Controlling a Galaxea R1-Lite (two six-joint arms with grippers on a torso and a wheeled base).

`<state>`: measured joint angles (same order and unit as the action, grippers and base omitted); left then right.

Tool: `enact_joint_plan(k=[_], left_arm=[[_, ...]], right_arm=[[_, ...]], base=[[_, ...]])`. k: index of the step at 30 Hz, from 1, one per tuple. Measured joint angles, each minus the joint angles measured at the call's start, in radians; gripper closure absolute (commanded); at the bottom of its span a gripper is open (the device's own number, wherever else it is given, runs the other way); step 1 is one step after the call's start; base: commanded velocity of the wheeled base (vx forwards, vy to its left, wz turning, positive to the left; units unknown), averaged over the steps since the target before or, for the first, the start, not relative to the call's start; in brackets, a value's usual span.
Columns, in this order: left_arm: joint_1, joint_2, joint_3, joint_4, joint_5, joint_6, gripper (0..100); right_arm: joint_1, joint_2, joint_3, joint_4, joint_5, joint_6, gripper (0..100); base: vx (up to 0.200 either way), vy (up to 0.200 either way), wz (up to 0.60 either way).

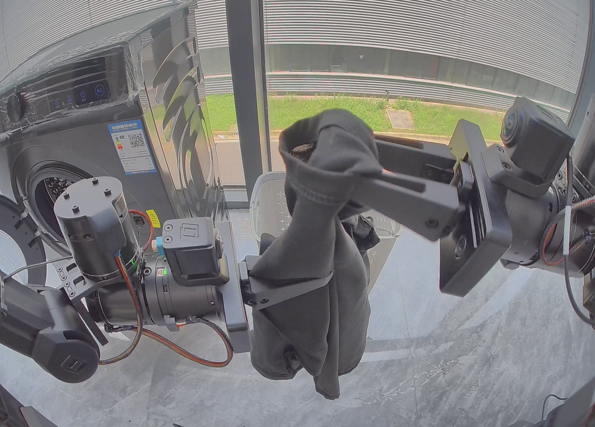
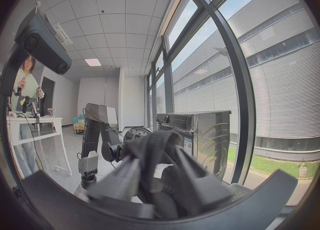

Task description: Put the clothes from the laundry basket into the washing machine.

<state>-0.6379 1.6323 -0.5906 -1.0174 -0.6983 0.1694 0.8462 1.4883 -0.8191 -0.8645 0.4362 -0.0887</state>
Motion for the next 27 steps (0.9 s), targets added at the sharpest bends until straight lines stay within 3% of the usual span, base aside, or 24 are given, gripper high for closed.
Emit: enact_joint_plan(k=[6, 11, 14, 23, 27], left_arm=[[0.006, -0.017, -0.015, 0.0, -0.011, -0.016, 100], [0.01, -0.043, -0.021, -0.002, -0.037, -0.074, 100], [0.013, -0.056, -0.024, -0.007, -0.061, -0.094, 100], [0.04, -0.07, -0.024, -0.036, -0.27, -0.121, 100], [0.107, -0.059, -0.022, -0.036, -0.42, -0.128, 100]], right_arm=[[-0.044, -0.007, 0.074, 0.001, 0.002, 0.015, 0], [-0.136, -0.029, 0.177, 0.002, 0.027, 0.021, 0], [-0.185, -0.046, 0.224, 0.001, 0.042, 0.022, 0], [-0.238, -0.062, 0.29, 0.002, 0.057, 0.025, 0], [-0.244, -0.057, 0.3, 0.001, 0.072, 0.025, 0]], base=[[0.0, 0.0, 0.0], [0.0, 0.0, 0.0], [0.0, 0.0, 0.0], [0.0, 0.0, 0.0], [0.0, 0.0, 0.0]])
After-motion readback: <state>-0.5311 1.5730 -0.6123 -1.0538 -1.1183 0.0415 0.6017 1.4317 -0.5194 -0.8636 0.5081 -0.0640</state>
